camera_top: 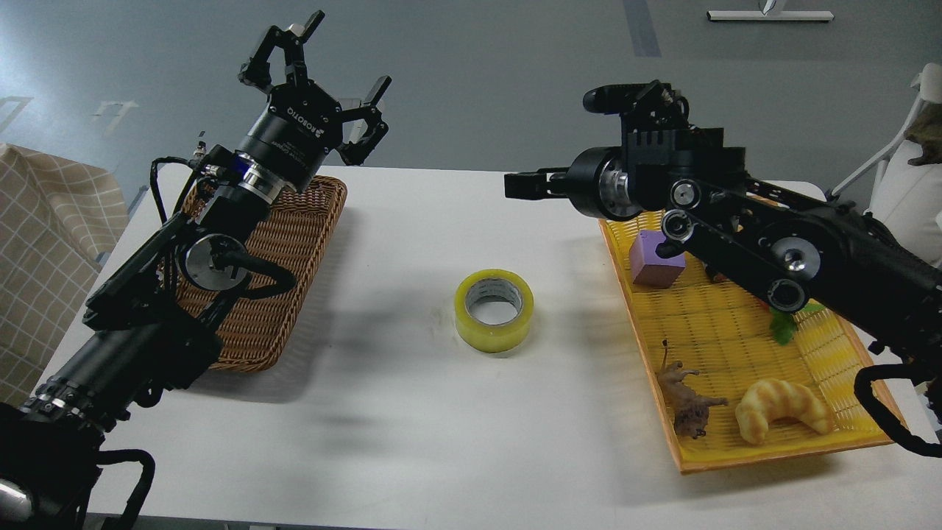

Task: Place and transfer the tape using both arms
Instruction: 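Withdraw the right gripper up and back from the tape, then reach the left gripper to the tape roll and grasp its rim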

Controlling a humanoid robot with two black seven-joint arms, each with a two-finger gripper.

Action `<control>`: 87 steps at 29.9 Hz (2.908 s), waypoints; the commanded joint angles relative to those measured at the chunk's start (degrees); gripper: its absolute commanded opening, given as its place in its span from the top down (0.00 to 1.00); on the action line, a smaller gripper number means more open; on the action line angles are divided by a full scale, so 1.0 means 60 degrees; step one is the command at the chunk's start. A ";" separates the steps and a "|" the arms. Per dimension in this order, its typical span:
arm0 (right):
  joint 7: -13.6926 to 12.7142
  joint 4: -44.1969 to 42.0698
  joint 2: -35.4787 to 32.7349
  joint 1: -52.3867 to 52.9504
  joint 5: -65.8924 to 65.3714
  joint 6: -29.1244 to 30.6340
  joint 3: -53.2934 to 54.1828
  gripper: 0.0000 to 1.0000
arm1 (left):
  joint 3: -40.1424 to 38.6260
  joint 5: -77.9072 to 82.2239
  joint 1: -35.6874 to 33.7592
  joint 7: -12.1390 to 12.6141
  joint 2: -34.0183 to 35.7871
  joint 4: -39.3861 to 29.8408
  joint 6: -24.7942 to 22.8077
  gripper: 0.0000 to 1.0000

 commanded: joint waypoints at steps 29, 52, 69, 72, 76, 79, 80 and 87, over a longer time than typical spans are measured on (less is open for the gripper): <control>0.0530 0.0160 0.2026 -0.3030 0.2703 0.0000 1.1550 0.00 | 0.0000 0.0020 -0.0044 -0.0004 0.0224 -0.0014 0.0000 0.02; 0.1396 -0.1568 0.1851 -0.3822 0.8959 0.0000 1.1596 0.00 | 0.0029 0.0049 -0.0074 -0.0018 0.0429 -0.0014 0.0000 0.02; 0.1308 -0.0998 0.1733 -0.4452 0.9445 0.0000 1.1405 0.00 | 0.0000 0.1963 -0.0074 -0.0106 0.0853 -0.0452 0.0000 0.02; 0.1308 -0.0924 0.1719 -0.4510 0.9445 0.0000 1.1405 0.00 | 0.0000 0.2609 -0.0074 -0.0267 0.0942 -0.0658 0.0000 0.02; 0.1308 -0.0865 0.1471 -0.4554 0.9430 0.0000 1.1405 0.00 | 0.0044 0.3533 -0.0088 -0.0311 0.1147 -0.1039 0.0000 0.02; 0.1308 -0.0865 0.1324 -0.4554 0.9430 0.0000 1.1405 0.00 | 0.0059 0.4529 -0.0030 -0.0297 0.1424 -0.1507 0.0000 0.02; 0.1308 -0.0865 0.1236 -0.4569 0.9430 0.0000 1.1405 0.00 | 0.0102 0.5053 -0.0001 -0.0297 0.1628 -0.1755 0.0000 0.02; 0.1308 -0.0865 0.1002 -0.4759 0.9430 0.0000 1.1405 0.00 | 0.0512 0.7694 0.0000 -0.0150 0.2274 -0.2665 0.0564 0.02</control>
